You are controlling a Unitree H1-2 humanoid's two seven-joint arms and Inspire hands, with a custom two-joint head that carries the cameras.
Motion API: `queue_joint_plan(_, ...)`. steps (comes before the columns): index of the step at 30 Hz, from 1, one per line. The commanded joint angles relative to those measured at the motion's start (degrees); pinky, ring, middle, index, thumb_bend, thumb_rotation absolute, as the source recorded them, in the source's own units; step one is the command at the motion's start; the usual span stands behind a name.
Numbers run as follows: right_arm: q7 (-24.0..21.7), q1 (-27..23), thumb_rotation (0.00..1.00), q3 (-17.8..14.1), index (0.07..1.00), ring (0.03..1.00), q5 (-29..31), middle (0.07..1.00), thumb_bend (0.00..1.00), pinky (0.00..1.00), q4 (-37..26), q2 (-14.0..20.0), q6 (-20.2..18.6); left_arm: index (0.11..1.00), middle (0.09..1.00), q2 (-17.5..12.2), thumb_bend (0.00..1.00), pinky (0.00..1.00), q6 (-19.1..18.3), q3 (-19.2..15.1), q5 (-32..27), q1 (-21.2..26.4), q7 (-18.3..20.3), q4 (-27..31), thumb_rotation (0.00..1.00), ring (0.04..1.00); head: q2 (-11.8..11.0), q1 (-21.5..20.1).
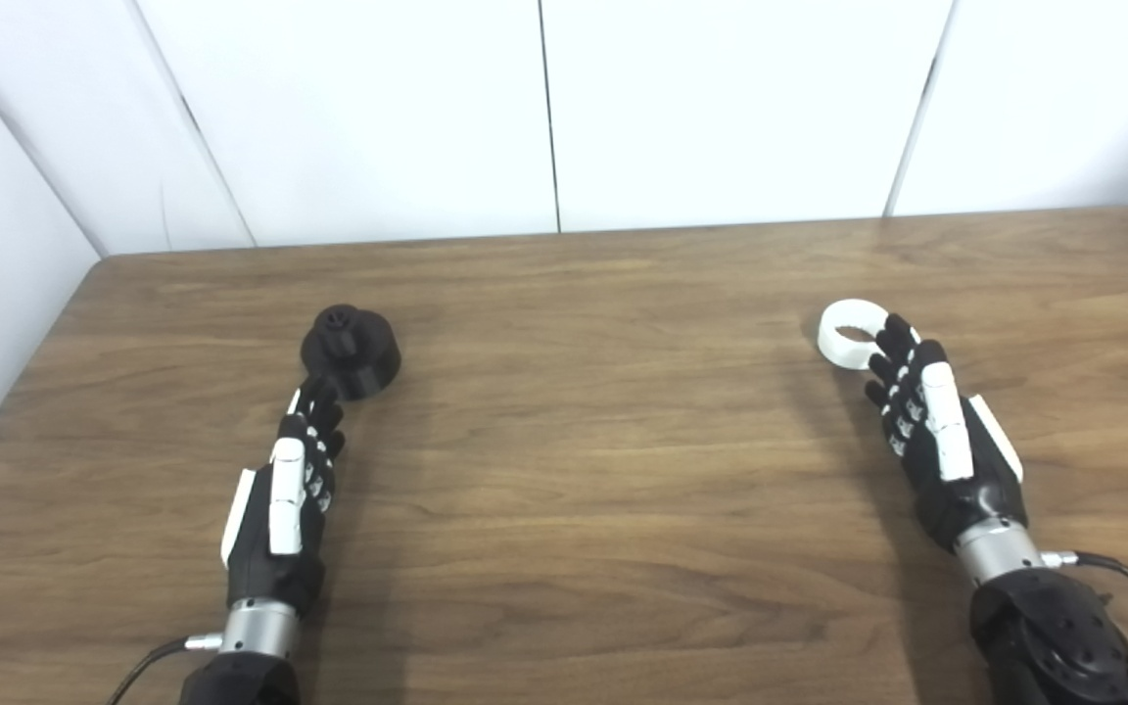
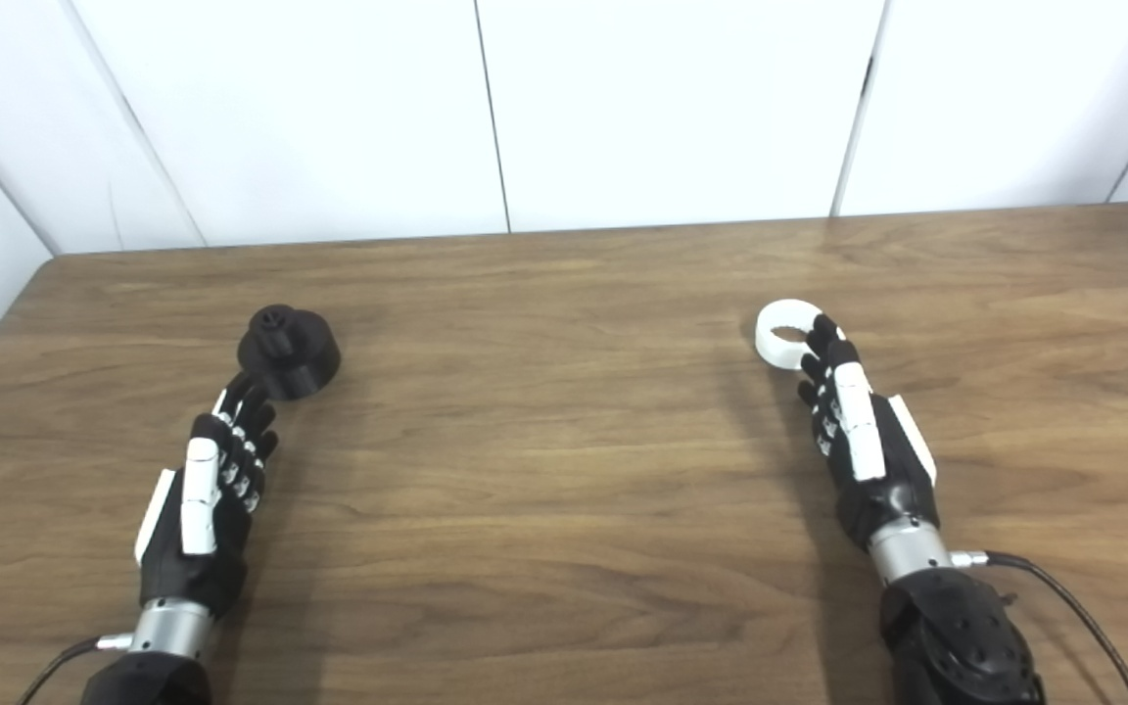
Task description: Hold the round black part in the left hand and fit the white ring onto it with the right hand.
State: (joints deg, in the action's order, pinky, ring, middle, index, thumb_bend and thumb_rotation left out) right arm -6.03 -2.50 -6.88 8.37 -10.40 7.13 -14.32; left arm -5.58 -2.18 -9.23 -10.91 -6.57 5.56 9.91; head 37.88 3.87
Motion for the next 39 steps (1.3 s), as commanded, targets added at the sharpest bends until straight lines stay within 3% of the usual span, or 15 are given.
queue_joint_plan(1,0.2,-2.0,1.0,0.1,0.98,1.0,0.1,1.0,0.53,1.0,-1.1,0.1,2.3,1.0,1.0,-0.9,0.54,1.0,0.9,-0.1,0.8,1.6,-0.6,2.1,1.0,1.0,0.0,0.0)
queue_joint_plan(18,0.4,-2.0,1.0,0.6,0.987,1.0,-0.5,1.0,0.54,1.0,-0.9,0.0,2.6,1.0,1.0,-1.9,0.54,1.0,-0.4,-0.2,0.0,1.0,-0.2,3.2,0.99,1.0,-0.1,-0.1)
queue_joint_plan(20,0.4,-2.1,1.0,0.6,0.986,1.0,-0.5,1.0,0.54,1.0,-0.8,-0.1,2.5,1.0,1.0,-2.3,0.54,1.0,-1.3,0.2,1.8,1.1,-0.6,3.5,0.84,1.0,-0.2,0.0)
queue_joint_plan(22,0.3,-2.2,1.0,0.6,0.986,1.0,-0.3,1.0,0.54,1.0,-0.7,0.0,2.5,1.0,1.0,-3.1,0.55,1.0,-1.8,0.5,5.3,1.5,-1.8,3.6,0.61,1.0,-0.3,0.1)
queue_joint_plan(24,0.1,-2.2,1.0,0.7,0.988,1.0,-0.3,1.0,0.54,1.0,-0.6,0.1,2.8,0.999,1.0,-4.4,0.63,1.0,-2.3,0.3,8.9,2.2,-2.8,3.7,0.42,1.0,-0.3,0.4)
queue_joint_plan(25,0.0,-2.2,1.0,0.7,0.988,1.0,-0.2,1.0,0.54,1.0,-0.5,0.1,2.8,0.995,1.0,-5.3,0.68,0.99,-3.2,0.1,10.6,2.6,-3.2,4.0,0.38,1.0,-0.5,0.6)
queue_joint_plan(28,0.1,-2.3,1.0,0.6,0.986,1.0,-0.3,1.0,0.55,1.0,-0.3,0.1,2.8,0.972,1.0,-8.4,0.78,0.99,-6.3,-0.7,15.1,3.9,-4.0,5.4,0.35,1.0,-0.7,1.0)
queue_joint_plan(31,0.0,-2.4,1.0,0.5,0.985,1.0,-0.2,1.0,0.54,1.0,0.2,0.1,3.1,0.956,1.0,-10.9,0.87,1.0,-8.4,-2.0,15.3,5.7,-3.5,5.9,0.32,1.0,-0.9,1.6)
queue_joint_plan(34,-0.4,-2.6,1.0,0.6,0.987,1.0,0.1,1.0,0.54,1.0,0.8,0.3,3.7,0.949,0.995,-14.5,0.92,1.0,-10.7,-2.7,16.6,7.8,-2.5,5.9,0.27,1.0,-1.0,2.1)
queue_joint_plan(39,-0.6,-3.1,1.0,0.9,0.986,1.0,0.3,1.0,0.53,1.0,1.7,0.4,4.4,0.962,1.0,-21.6,0.99,0.98,-15.0,-1.3,20.8,11.3,0.0,5.3,0.29,1.0,-1.1,2.5)
